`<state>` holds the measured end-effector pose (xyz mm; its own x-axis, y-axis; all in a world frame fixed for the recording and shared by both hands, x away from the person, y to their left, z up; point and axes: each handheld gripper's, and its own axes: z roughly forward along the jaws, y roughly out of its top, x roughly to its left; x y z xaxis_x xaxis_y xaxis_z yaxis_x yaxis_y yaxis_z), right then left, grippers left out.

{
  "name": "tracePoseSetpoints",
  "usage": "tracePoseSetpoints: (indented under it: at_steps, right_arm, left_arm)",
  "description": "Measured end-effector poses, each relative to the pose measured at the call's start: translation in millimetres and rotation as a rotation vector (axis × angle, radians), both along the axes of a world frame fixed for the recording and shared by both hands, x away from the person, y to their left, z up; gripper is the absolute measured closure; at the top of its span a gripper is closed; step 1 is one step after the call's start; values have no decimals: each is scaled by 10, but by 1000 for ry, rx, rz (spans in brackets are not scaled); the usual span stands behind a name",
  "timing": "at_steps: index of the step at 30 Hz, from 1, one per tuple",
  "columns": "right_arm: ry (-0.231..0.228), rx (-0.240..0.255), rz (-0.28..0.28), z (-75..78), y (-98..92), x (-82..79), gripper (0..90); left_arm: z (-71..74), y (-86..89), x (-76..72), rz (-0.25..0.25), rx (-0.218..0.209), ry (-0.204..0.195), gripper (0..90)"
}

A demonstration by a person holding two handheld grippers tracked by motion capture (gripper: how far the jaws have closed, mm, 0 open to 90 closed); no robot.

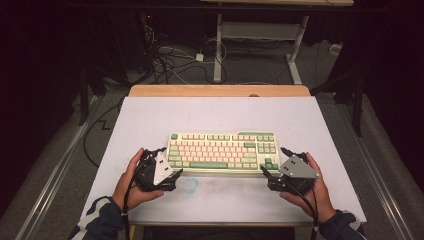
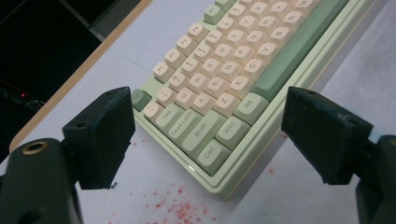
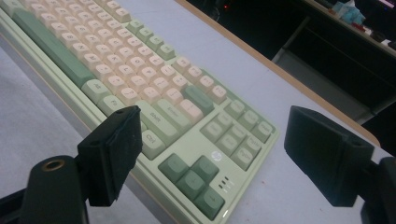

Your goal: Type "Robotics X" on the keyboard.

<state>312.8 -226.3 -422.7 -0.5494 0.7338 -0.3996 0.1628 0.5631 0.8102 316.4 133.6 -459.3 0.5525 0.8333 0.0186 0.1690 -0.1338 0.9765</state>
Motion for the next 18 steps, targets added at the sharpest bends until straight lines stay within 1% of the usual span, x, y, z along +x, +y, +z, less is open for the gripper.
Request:
tracePoseSetpoints:
  at_steps: [2,3,4,18]
  right_arm:
    - [6,10,-8,-1,-34,-15,198]
    - [-1,3,-5,0,-48,-15,198]
    - [3,8,-15,-3,-59,-28,198]
    - [7,19,-52,-21,-225,-100,198]
  left_arm:
    - [-4,20,-10,6,-5,3,162]
    - [-8,30,-15,8,-6,5,161]
    - [-10,41,-20,10,-5,6,161]
    - [-49,190,-91,41,-21,21,162]
